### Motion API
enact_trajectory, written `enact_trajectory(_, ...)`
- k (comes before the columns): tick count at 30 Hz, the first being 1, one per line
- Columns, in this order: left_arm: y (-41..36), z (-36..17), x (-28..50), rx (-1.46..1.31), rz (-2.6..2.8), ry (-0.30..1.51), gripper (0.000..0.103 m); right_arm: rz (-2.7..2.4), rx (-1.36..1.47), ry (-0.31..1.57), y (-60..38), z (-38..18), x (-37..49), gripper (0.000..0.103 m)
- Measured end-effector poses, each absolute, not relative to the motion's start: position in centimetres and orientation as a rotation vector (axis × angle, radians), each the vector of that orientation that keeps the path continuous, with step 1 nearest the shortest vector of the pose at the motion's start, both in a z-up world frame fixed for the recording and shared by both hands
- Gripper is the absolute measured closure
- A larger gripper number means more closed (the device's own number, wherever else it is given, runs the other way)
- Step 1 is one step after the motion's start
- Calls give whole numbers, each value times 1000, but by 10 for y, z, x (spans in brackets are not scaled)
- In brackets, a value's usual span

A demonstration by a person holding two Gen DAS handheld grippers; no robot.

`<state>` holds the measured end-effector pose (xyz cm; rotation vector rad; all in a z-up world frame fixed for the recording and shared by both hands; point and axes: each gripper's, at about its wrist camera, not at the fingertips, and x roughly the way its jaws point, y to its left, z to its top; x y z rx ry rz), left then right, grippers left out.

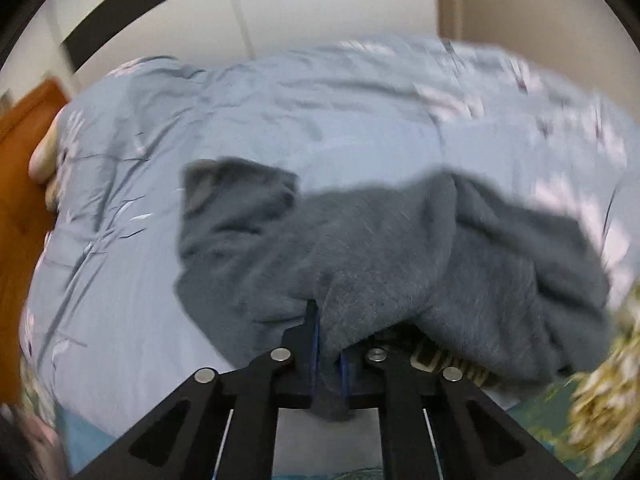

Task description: Fold clothes

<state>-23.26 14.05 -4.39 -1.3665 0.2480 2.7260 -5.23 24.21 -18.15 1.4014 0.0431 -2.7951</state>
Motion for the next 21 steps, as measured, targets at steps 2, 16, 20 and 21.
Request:
enact_trajectory(2,126,-16,-216,-1290,2752,208,97,-2794,1401,45,241,-181,-52,0)
enact_trajectory(16,-37,67,-55,-1228,2833,-18,97,-2779,1409,54,242,-177,-51,0)
enact_trajectory(20,-69,43,-8,-1304,2788,-93,97,-2777,1408,56,241,-176,-51,0)
enact_trajectory(21,-77,37,4,-1323,2776,-112,97,-2776,1408,56,240,-176,-52,0)
